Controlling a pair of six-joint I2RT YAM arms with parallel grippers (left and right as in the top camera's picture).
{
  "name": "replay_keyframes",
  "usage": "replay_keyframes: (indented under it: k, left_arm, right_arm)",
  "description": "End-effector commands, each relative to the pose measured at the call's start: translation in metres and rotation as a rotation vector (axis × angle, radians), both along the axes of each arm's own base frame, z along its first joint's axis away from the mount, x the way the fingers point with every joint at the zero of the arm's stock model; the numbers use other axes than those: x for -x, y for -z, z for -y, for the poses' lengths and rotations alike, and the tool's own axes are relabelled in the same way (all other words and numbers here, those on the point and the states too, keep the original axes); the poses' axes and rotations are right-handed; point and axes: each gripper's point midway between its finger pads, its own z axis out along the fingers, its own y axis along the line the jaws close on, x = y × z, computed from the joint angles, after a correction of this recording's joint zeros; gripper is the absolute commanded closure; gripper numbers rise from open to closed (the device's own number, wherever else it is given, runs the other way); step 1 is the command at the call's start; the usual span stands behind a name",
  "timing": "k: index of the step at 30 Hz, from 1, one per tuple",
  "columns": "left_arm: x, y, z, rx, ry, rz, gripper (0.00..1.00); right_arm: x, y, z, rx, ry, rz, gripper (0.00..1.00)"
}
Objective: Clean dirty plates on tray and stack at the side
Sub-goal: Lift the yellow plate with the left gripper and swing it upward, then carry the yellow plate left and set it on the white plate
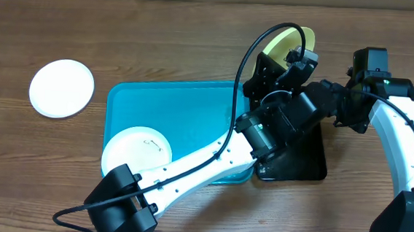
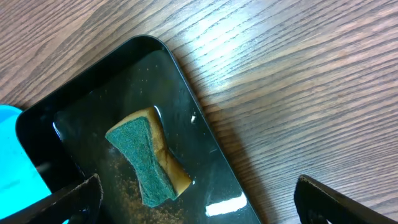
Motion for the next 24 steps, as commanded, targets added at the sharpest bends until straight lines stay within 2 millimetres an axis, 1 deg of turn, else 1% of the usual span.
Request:
replay_keyframes:
  k: [1,5,9,13,15,17,19,21,24]
  left_arm:
    - [0.003,-0.023,-0.007,0.011,-0.018,0.030,0.96]
    - [0.002,-0.022,-0.008,0.059,-0.031,0.040,0.96]
    - [0.002,-0.011,0.000,0.102,0.017,-0.002,0.96]
    - [-0.001,0.014,0.004,0.149,0.082,-0.112,0.96]
    - [-0.006,0.028,0.005,0.164,0.132,-0.191,0.96]
    - [-0.014,0.043,0.002,0.200,0.176,-0.273,0.96]
    - [-0.023,0.050,-0.009,0.249,0.170,-0.320,0.96]
    - [-0.033,0.057,-0.030,0.317,0.132,-0.368,0.96]
    - [-0.048,0.067,-0.070,0.437,0.056,-0.440,0.96]
  right_arm:
    - [-0.007,-0.014,0.001,-0.001,0.003,0.046,0.00]
    - [-0.007,-0.014,0.001,-0.001,0.003,0.046,0.00]
    - [-0.007,-0.014,0.001,-0.001,0.003,0.046,0.00]
    - [-0.007,-0.014,0.001,-0.001,0.003,0.046,0.00]
    - [-0.007,-0.014,0.001,-0.001,0.003,0.046,0.00]
    - [-0.007,-0.014,0.001,-0.001,0.003,0.046,0.00]
    - [-0.007,-0.014,0.001,-0.001,0.003,0.046,0.00]
    - [-0.007,-0.014,0.001,-0.001,0.003,0.046,0.00]
    - [-0.007,-0.014,0.001,-0.001,0.003,0.046,0.00]
